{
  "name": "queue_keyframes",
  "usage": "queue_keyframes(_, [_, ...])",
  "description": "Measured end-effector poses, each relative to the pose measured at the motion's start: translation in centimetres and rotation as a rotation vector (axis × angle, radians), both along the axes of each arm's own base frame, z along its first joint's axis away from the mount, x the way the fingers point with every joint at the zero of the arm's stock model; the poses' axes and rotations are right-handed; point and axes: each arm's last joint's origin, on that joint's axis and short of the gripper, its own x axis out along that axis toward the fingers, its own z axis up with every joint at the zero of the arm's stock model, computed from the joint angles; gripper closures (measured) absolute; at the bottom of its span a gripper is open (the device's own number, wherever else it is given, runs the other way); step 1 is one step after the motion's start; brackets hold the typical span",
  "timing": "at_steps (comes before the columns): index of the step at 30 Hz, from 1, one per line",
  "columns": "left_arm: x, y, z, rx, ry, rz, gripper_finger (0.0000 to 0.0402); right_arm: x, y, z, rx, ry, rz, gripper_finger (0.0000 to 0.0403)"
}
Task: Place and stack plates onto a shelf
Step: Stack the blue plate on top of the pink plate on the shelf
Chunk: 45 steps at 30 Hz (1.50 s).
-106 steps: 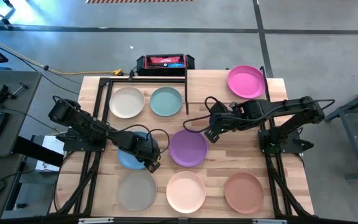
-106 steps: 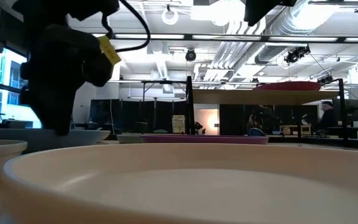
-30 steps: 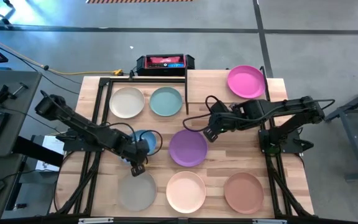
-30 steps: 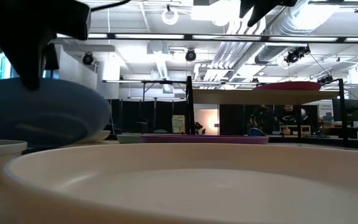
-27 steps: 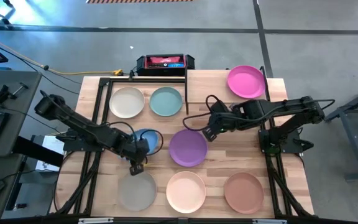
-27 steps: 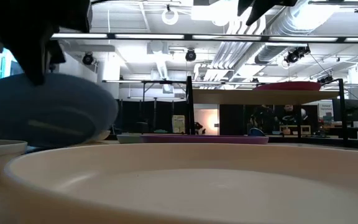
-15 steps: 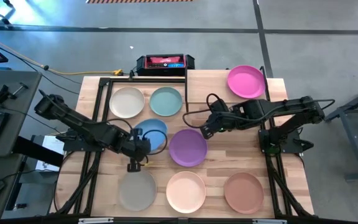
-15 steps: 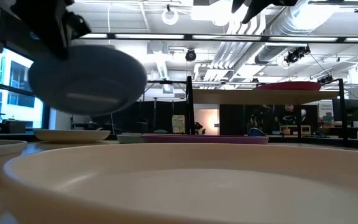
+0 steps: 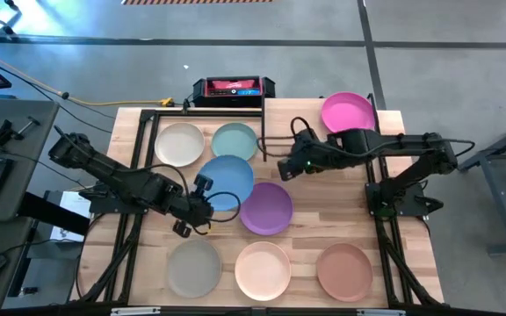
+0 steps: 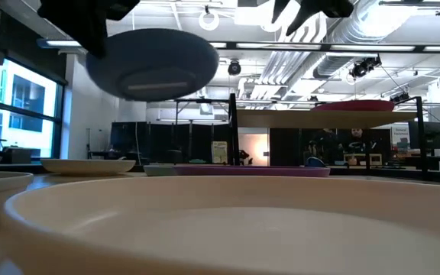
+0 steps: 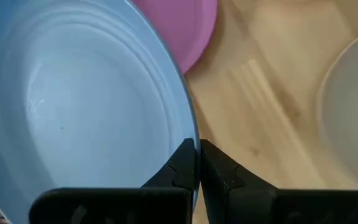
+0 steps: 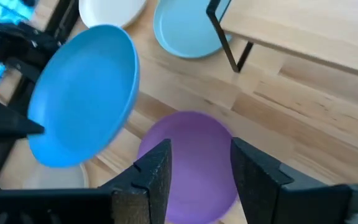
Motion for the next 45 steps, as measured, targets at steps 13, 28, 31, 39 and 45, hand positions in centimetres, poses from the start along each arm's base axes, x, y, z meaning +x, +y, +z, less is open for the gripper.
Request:
queue_keyframes(13, [0.9, 0.7, 0.5, 0.184, -0.065, -0.094, 0.0399, 2.1, -2.0, 0.0, -0.043, -0.102, 0.032, 0.0261])
queue_keyframes(28, [1.2, 0.9, 0.6, 0.215, -0.073, -0.139, 0.0399, 5.4, -2.0, -2.4, -0.048, -0.097, 0.067, 0.0261])
queue_keyframes(31, [1.2, 0.9, 0.6, 0.221, -0.068, -0.151, 0.0399, 5.4, -2.0, -2.4, -0.047, -0.099, 0.067, 0.0261])
queue_keyframes(39, [1.1, 0.9, 0.6, 0.221, -0.064, -0.161, 0.0399, 5.9, -1.9, -2.9, -0.003, -0.102, 0.079, 0.0261])
queue_keyframes(45, [1.1, 0.8, 0.5, 0.213, -0.046, -0.203, 0.0399, 6.5, -1.9, -3.5, 0.016, -0.092, 0.089, 0.0261])
